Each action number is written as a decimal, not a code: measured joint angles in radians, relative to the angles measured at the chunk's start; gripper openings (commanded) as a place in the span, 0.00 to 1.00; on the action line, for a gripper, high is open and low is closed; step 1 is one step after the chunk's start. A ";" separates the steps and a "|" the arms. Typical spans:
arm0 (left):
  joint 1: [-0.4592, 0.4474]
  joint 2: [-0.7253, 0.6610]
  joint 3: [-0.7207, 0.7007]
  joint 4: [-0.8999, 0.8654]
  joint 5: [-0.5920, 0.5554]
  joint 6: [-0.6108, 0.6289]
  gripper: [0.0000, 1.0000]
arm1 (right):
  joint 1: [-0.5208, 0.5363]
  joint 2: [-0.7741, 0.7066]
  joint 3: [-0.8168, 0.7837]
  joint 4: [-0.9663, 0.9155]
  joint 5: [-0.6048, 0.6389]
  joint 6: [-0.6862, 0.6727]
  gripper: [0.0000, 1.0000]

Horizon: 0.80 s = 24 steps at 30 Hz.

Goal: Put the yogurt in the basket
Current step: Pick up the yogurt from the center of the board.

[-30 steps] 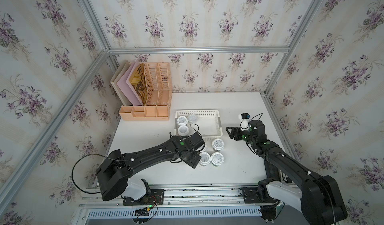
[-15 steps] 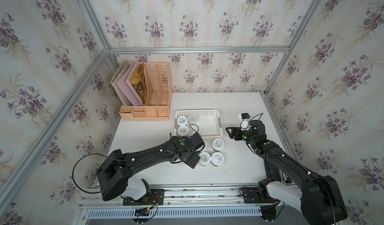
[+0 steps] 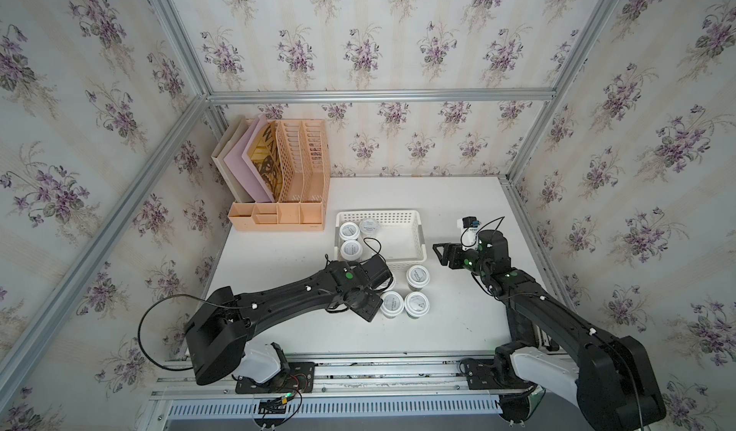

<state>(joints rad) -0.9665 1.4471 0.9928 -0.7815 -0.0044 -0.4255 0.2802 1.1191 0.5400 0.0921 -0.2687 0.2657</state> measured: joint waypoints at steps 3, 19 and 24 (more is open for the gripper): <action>0.000 -0.007 0.000 -0.008 -0.003 0.000 0.69 | 0.000 0.000 0.000 0.000 0.000 0.000 0.78; 0.000 -0.116 0.058 -0.130 -0.056 0.000 0.68 | 0.000 0.000 0.000 0.000 0.000 0.000 0.78; 0.000 -0.127 0.090 -0.178 -0.071 0.005 0.67 | 0.000 0.000 0.000 0.000 0.000 0.000 0.78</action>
<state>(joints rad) -0.9665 1.3197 1.0824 -0.9596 -0.0757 -0.4202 0.2802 1.1191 0.5400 0.0917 -0.2687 0.2657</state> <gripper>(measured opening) 0.675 0.776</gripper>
